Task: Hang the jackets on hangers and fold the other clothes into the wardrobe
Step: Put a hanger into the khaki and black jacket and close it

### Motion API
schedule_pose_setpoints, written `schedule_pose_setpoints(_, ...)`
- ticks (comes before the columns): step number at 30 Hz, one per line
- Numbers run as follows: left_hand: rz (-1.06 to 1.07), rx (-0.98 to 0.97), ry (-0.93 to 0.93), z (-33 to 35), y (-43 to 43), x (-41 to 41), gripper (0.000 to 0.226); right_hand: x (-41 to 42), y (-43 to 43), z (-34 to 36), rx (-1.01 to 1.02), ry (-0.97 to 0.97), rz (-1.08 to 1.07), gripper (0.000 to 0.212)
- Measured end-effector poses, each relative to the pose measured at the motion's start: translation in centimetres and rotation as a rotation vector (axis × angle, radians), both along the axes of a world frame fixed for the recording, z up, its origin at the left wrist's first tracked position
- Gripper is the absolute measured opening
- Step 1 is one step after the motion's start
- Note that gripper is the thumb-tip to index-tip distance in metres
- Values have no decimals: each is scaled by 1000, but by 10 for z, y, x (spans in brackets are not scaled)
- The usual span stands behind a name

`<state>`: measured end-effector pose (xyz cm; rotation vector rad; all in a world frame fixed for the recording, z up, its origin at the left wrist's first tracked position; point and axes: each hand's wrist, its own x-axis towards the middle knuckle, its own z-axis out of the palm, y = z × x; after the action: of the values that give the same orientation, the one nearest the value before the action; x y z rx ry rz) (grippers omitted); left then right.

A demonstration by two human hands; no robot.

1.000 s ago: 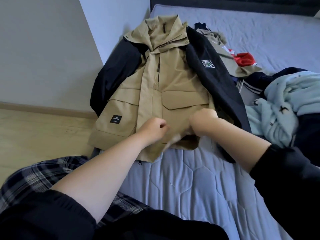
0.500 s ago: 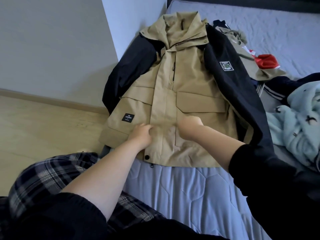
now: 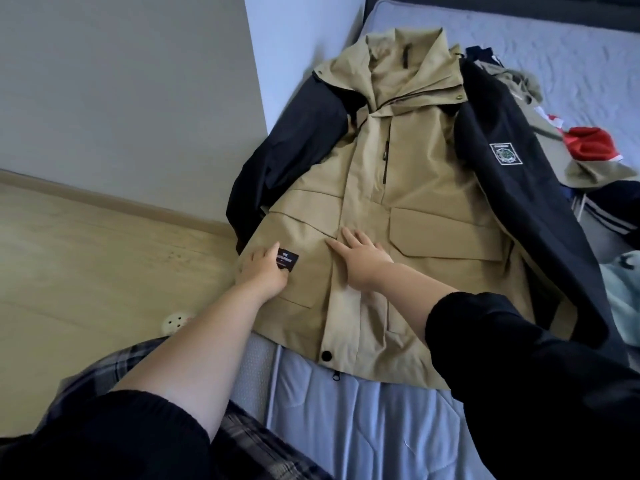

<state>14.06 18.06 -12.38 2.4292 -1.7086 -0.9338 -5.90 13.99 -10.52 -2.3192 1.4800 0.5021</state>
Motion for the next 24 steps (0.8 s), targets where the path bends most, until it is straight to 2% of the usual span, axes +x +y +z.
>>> schedule_pose_setpoints(4, 75, 19, 60, -11, -9, 16, 61, 4, -11, -8, 100, -39, -77, 91)
schedule_pose_setpoints(6, 187, 13, 117, -16, -14, 23, 65, 6, -15, -7, 110, -63, -118, 86)
schedule_pose_setpoints(9, 355, -11, 300, -25, -20, 34, 74, 10, -18, -6, 96, -153, -203, 71)
schedule_pose_setpoints(11, 394, -54, 346, -25, -22, 37, 75, 13, -18, -7, 36, -210, -247, 56)
schedule_pose_setpoints(13, 418, -160, 345, -19, -23, 40, 62, 17, -14, -11, -60, -259, -318, 49)
schedule_pose_setpoints(15, 430, -239, 404, -11, -25, 43, 40, 22, -8, -17, -159, -264, -388, 59)
schedule_pose_setpoints(17, 444, -228, 515, -3, -25, 48, 21, 29, -5, -20, -228, -237, -469, 67)
schedule_pose_setpoints(19, 441, -164, 595, 4, -20, 48, 17, 35, -4, -19, -241, -208, -533, 68)
schedule_pose_setpoints(21, 423, -88, 629, 13, -13, 43, 23, 40, -6, -17, -225, -171, -518, 64)
schedule_pose_setpoints(22, 445, -60, 712, 20, -9, 40, 23, 41, -8, -16, -215, -147, -502, 62)
schedule_pose_setpoints(24, 507, -12, 1002, 38, -1, 38, 16, 39, -9, -9, -221, -105, -474, 57)
